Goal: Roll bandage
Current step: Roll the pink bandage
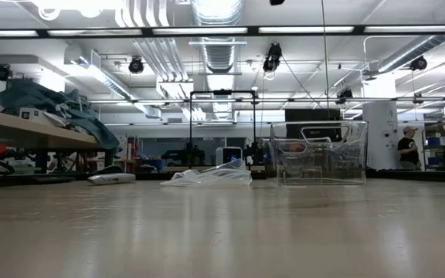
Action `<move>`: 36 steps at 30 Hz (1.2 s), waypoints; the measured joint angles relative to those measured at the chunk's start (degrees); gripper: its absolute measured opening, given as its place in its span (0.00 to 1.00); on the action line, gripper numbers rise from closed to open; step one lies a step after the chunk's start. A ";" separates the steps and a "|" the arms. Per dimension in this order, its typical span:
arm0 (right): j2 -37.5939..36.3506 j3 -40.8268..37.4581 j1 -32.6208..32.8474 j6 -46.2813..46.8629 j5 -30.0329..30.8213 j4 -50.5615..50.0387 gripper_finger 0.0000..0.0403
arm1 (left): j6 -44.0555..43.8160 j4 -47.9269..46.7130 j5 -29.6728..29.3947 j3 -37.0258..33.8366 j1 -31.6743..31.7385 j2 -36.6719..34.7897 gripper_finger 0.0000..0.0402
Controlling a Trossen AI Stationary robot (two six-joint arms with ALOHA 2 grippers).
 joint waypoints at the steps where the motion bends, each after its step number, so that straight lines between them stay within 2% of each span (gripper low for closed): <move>1: 0.75 -0.02 0.00 0.17 -0.23 1.24 0.00 | 0.01 0.78 -0.19 0.00 0.00 0.36 0.02; 9: 0.70 0.00 1.56 2.87 -1.91 3.33 0.00 | 3.15 -1.57 -9.83 0.02 -0.02 0.58 0.02; 13: -0.50 0.06 2.71 7.30 -3.80 3.94 0.00 | 5.58 -3.70 -14.80 -0.44 0.03 0.54 0.02; 17: -1.34 -0.02 3.19 11.59 -3.95 3.48 0.00 | 11.68 -7.69 -13.68 -0.86 0.11 0.52 0.02; 21: -2.99 1.38 3.26 14.71 -4.54 3.32 0.00 | 12.63 -7.64 -13.28 -1.78 0.12 0.51 0.02; 25: -3.19 3.86 3.24 16.62 -4.63 0.39 0.00 | 17.34 -7.29 -12.55 -2.87 -0.02 0.36 0.02; 29: -3.12 6.94 2.50 18.91 -4.51 -4.89 0.00 | 17.90 -6.02 -12.91 -3.44 -0.07 0.39 0.02; 36: -2.69 9.52 1.00 23.97 -4.76 -6.15 0.00 | 19.23 -5.62 -13.44 -3.67 -0.04 0.38 0.02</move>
